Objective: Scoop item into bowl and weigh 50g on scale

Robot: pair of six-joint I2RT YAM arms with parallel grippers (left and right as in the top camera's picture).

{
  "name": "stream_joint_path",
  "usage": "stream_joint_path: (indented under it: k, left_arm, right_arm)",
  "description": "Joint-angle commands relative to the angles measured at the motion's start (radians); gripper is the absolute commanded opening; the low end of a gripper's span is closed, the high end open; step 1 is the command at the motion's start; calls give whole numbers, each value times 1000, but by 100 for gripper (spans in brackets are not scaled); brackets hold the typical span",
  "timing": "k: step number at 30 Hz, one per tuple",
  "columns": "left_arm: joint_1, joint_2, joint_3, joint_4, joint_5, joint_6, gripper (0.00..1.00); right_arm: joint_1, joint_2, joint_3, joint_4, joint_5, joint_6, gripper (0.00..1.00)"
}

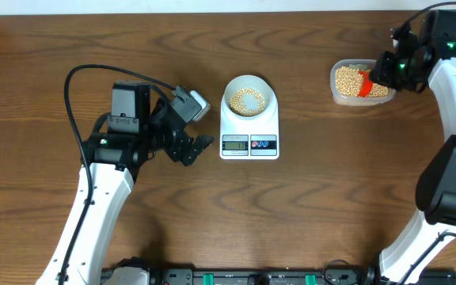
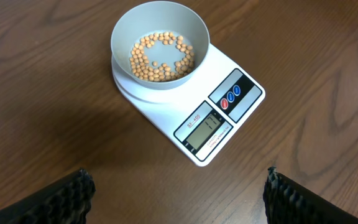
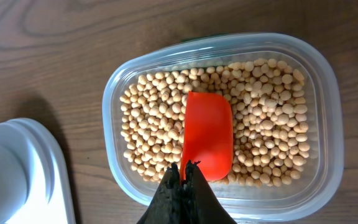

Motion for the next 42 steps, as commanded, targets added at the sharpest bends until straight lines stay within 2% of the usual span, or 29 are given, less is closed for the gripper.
stream_joint_path:
  k: [1,16,42]
  left_arm:
    - [-1,-2,-7,-2,13,-13,89]
    - [-1,-2,-7,-2,13,-13,89]
    - [-1,-2,-7,-2,13,-13,89]
  right_arm:
    - [-18,8,-10,0,-101,-28,1]
    - [-70,8,-10,5,-233,-40,1]
    - [-147,8,-10,19,-350,-40,1]
